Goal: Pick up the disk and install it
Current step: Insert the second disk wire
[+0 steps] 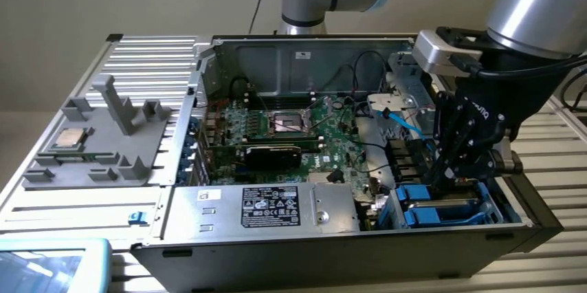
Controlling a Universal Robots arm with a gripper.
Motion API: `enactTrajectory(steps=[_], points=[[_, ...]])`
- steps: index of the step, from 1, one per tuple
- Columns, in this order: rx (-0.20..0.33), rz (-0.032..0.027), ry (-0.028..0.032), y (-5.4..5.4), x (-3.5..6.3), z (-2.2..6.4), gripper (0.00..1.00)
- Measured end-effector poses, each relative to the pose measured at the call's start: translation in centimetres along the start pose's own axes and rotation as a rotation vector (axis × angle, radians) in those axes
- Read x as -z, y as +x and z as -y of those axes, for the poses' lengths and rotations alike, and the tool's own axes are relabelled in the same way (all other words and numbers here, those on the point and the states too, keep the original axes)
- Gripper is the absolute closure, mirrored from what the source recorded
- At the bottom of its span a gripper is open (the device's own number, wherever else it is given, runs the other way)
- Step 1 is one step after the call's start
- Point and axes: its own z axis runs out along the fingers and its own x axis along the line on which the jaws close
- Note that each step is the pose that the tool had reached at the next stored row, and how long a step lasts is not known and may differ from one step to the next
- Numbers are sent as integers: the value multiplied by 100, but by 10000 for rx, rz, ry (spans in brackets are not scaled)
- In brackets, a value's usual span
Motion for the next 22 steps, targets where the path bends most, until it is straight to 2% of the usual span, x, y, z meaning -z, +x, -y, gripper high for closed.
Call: enactTrajectory(steps=[22], points=[[6,-5,-41,-12,-50,30,85]])
